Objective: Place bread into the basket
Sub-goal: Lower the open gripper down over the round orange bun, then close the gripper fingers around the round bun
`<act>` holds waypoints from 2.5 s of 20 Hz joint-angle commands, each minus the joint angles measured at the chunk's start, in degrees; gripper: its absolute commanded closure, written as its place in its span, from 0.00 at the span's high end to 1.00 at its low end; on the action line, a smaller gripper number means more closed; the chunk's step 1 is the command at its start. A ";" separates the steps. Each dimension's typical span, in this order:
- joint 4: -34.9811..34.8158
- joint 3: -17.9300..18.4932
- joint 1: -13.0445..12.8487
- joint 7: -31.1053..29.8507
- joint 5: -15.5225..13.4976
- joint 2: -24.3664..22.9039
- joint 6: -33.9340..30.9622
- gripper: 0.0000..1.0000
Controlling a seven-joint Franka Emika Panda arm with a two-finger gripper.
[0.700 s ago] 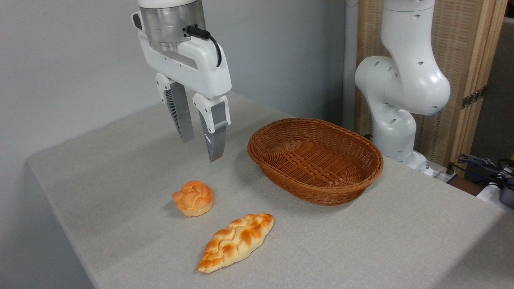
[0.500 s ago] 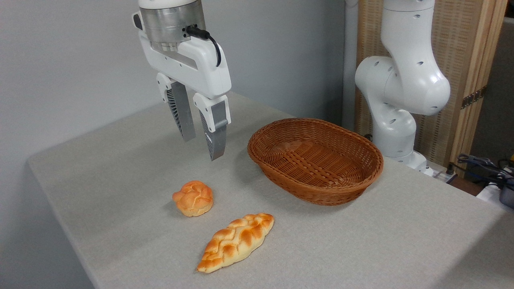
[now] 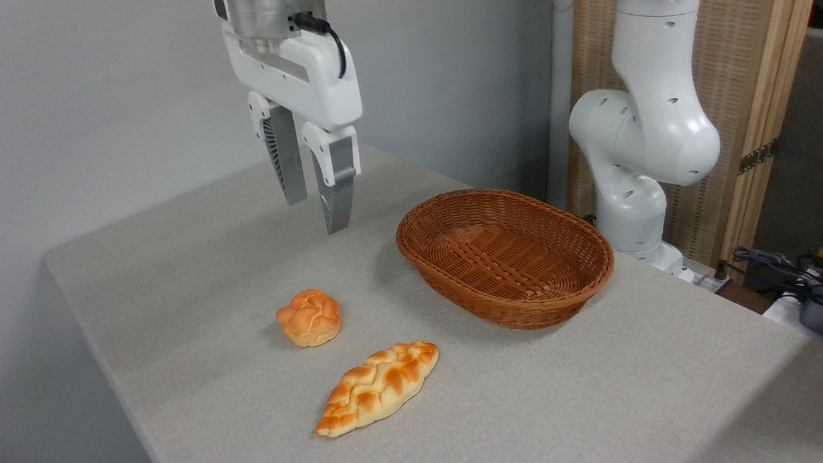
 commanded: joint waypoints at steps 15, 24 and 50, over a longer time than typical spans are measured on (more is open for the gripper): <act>-23.29 -5.50 -2.40 11.39 2.37 1.94 23.91 1.00; -23.29 -6.91 -2.31 12.01 2.90 5.82 30.70 0.87; -22.94 -7.44 -0.64 9.19 2.99 5.65 27.98 0.00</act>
